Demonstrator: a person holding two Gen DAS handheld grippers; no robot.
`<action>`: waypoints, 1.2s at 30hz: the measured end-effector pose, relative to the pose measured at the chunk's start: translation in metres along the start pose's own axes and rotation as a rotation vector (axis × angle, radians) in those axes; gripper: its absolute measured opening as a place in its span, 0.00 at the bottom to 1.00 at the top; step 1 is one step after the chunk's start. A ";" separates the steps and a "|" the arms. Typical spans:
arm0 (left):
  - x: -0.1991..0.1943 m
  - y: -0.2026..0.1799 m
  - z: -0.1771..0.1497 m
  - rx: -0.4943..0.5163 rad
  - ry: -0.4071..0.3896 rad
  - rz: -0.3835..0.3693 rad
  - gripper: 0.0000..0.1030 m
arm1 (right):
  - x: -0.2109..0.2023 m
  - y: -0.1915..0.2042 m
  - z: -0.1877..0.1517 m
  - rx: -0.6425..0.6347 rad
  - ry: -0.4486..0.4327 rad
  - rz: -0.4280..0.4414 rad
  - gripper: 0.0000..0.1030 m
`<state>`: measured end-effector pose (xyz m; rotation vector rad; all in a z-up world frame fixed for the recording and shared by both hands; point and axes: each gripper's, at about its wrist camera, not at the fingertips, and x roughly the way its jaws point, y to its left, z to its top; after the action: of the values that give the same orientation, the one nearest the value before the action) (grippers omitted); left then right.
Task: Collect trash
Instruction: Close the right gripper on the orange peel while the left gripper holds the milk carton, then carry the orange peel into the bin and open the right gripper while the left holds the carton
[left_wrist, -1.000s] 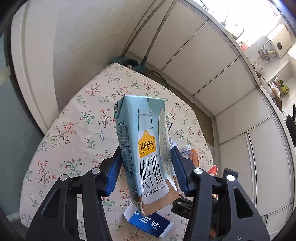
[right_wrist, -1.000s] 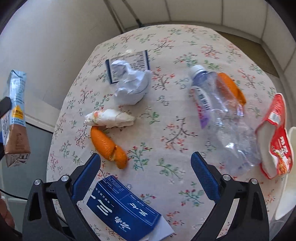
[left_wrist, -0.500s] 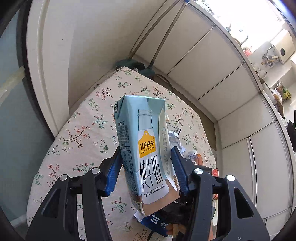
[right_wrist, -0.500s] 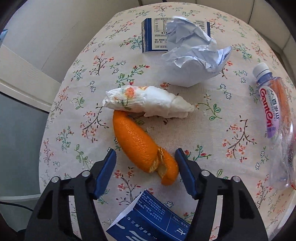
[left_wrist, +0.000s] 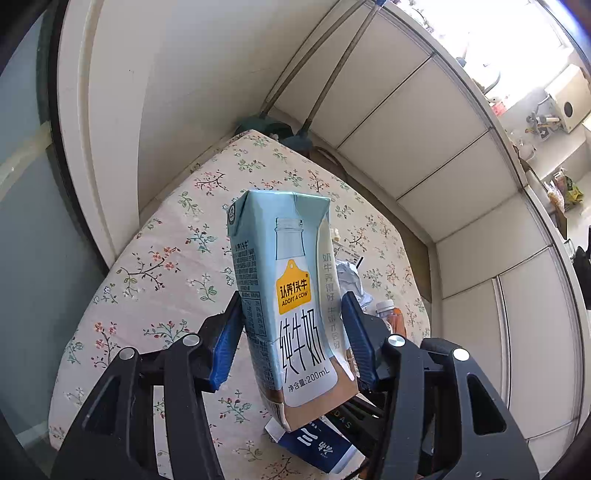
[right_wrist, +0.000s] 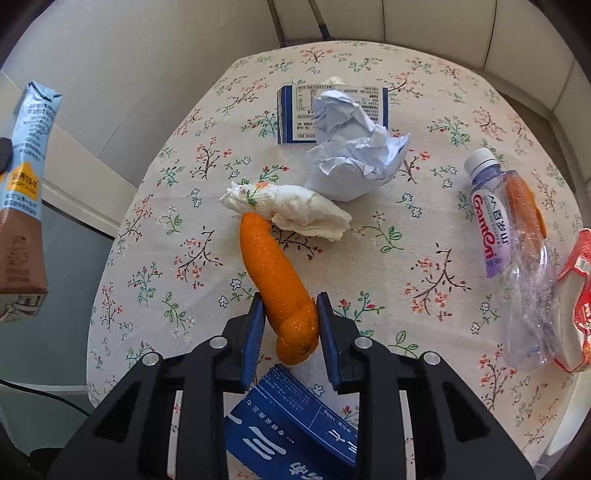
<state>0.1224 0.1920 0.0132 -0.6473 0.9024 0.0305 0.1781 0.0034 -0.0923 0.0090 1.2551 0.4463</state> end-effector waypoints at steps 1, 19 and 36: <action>0.001 -0.001 0.000 0.001 0.001 -0.002 0.49 | -0.006 -0.003 0.000 0.005 -0.010 0.002 0.28; 0.031 -0.064 -0.028 0.087 0.058 -0.073 0.49 | -0.113 -0.088 -0.028 0.140 -0.236 -0.064 0.28; 0.077 -0.131 -0.074 0.197 0.140 -0.105 0.49 | -0.200 -0.244 -0.081 0.477 -0.450 -0.364 0.30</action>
<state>0.1557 0.0276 -0.0096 -0.5163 0.9903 -0.1979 0.1351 -0.3045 0.0041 0.2671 0.8666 -0.1736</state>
